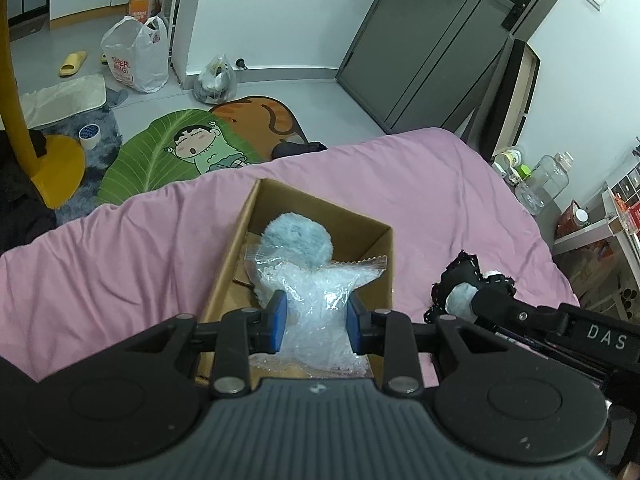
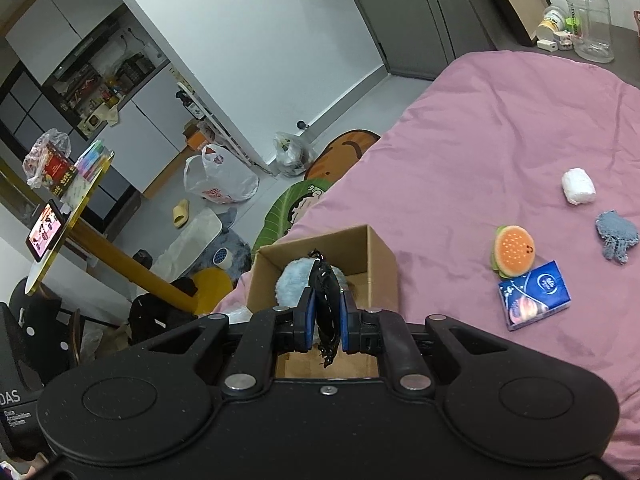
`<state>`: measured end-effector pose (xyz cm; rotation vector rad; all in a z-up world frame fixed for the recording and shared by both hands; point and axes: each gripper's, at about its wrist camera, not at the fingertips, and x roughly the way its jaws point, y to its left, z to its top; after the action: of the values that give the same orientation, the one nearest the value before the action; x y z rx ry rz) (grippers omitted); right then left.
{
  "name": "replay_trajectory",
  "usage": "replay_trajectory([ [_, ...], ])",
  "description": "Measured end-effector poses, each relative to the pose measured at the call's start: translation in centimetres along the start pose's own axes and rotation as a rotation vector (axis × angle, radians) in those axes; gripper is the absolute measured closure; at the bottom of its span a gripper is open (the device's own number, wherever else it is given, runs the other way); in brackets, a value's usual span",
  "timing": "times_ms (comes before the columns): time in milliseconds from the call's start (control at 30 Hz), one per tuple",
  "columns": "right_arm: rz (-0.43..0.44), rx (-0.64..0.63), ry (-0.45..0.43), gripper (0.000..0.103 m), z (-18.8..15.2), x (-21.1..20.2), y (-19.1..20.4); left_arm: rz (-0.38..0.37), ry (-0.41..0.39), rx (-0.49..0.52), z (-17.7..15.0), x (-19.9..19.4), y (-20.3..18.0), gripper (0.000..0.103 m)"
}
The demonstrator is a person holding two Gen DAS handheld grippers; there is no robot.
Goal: Organize soft objects
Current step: 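Carry the plastic bag into the box with the left gripper while the right gripper holds the black lace item, then open the left gripper over the box while the right gripper releases the lace item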
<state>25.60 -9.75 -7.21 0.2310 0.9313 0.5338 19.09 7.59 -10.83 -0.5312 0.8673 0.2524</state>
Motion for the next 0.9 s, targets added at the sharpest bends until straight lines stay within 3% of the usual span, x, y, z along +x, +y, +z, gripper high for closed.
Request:
replay_trajectory([
  [533,-0.002,0.009,0.032,0.090,-0.9,3.1,1.1,-0.002,0.072,0.006,0.0,4.7,2.2,0.073],
  [900,-0.006,0.036,0.090,0.090,-1.7,5.6,0.4,0.045,0.106,0.033,-0.2,6.2,2.5,0.070],
])
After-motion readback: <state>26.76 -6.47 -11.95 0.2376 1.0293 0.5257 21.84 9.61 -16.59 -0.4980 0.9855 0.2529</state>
